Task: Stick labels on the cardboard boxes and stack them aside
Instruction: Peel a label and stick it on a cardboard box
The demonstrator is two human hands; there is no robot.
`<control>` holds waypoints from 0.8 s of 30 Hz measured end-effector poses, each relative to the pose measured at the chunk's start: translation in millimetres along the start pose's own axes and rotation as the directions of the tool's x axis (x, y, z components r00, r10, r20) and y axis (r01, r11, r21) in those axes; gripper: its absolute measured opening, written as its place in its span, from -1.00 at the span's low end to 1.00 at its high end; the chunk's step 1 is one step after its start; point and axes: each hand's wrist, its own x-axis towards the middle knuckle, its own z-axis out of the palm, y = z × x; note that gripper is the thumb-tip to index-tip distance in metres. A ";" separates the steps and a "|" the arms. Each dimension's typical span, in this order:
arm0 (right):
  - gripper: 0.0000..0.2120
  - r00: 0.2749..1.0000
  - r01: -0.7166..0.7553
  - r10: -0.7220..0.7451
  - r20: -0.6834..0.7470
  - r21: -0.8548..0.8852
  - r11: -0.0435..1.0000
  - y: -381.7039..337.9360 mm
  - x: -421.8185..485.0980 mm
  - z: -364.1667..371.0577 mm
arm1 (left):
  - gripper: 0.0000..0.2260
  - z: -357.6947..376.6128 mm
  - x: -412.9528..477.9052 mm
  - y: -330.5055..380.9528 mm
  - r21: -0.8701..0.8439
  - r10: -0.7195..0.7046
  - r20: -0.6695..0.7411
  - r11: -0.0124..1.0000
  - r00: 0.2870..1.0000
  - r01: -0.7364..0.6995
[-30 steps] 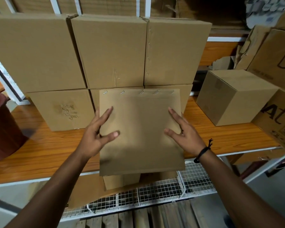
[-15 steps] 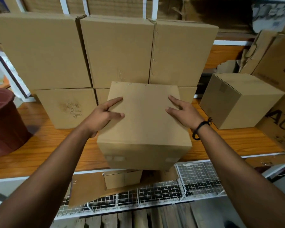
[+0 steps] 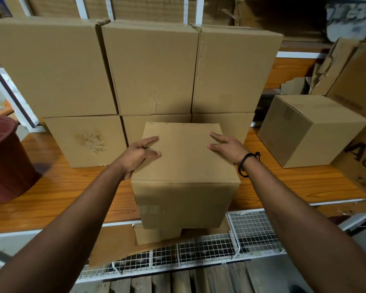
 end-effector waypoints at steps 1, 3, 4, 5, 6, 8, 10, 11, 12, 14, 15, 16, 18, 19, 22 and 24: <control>-0.43 1.000 0.001 -0.001 -0.007 0.005 1.000 0.4 1.5 -0.2 | -0.45 0.1 0.4 0.6 -0.006 0.004 0.005 1.000 1.000 -0.004; -0.43 1.000 0.012 -0.012 -0.010 -0.006 1.000 0.7 1.2 -0.3 | -0.46 -1.7 0.9 -1.2 -0.014 0.020 0.027 1.000 0.999 -0.020; -0.45 1.000 0.022 -0.022 -0.012 -0.020 1.000 0.3 -0.5 -0.7 | -0.46 -3.9 0.4 -3.4 -0.023 0.031 0.034 0.999 0.999 -0.030; -0.47 0.999 0.036 -0.037 -0.022 -0.021 0.999 -0.6 -3.6 -1.7 | -0.45 -6.8 -2.3 -6.5 -0.045 0.036 0.046 0.998 0.998 -0.034; -0.50 0.998 0.050 -0.050 -0.043 0.009 0.999 -0.6 -8.4 -3.3 | -0.45 -9.7 -8.6 -9.7 -0.084 0.043 0.059 0.996 0.997 -0.038; -0.55 0.990 0.099 -0.084 -0.113 0.129 0.987 0.3 -26.8 -7.6 | -0.36 -12.4 -27.4 -19.9 -0.161 0.113 0.050 0.982 0.992 -0.104; -0.56 0.965 0.213 -0.175 -0.197 0.191 0.958 6.1 -55.1 -9.6 | -0.25 -10.2 -48.8 -37.2 -0.141 0.285 -0.032 0.948 0.958 -0.287; -0.55 0.946 0.278 -0.237 -0.221 0.180 0.943 11.2 -71.2 -8.6 | -0.21 -7.0 -58.2 -49.2 -0.077 0.381 -0.057 0.920 0.923 -0.385; -0.53 0.928 0.331 -0.294 -0.227 0.146 0.932 17.8 -87.1 -5.8 | -0.18 -2.9 -67.0 -62.3 0.016 0.450 -0.063 0.893 0.891 -0.450; -0.40 0.897 0.395 -0.393 -0.202 -0.035 0.918 33.7 -113.4 4.7 | -0.14 6.3 -79.8 -83.9 0.252 0.536 -0.031 0.821 0.844 -0.512; -0.35 0.871 0.431 -0.455 -0.184 -0.156 0.889 41.3 -122.6 11.2 | -0.12 9.8 -82.6 -92.8 0.360 0.583 -0.006 0.759 0.812 -0.543; -0.31 0.833 0.477 -0.528 -0.164 -0.271 0.836 51.9 -126.8 17.9 | -0.10 12.0 -83.8 -100.4 0.436 0.626 0.013 0.698 0.779 -0.568; -0.30 0.762 0.532 -0.636 -0.124 -0.441 0.723 72.6 -127.4 30.0 | -0.09 12.0 -82.7 -109.3 0.527 0.692 0.043 0.597 0.721 -0.604; -0.32 0.749 0.529 -0.652 -0.118 -0.488 0.695 79.3 -126.0 34.6 | -0.09 11.9 -81.4 -110.5 0.562 0.711 0.060 0.556 0.701 -0.612; -0.35 0.735 0.523 -0.662 -0.146 -0.500 0.690 85.7 -119.6 42.9 | -0.12 14.0 -77.8 -111.6 0.612 0.706 0.072 0.526 0.704 -0.591; -0.34 0.732 0.532 -0.662 -0.159 -0.474 0.702 83.2 -115.5 44.5 | -0.15 18.4 -78.0 -111.1 0.633 0.689 0.039 0.543 0.723 -0.552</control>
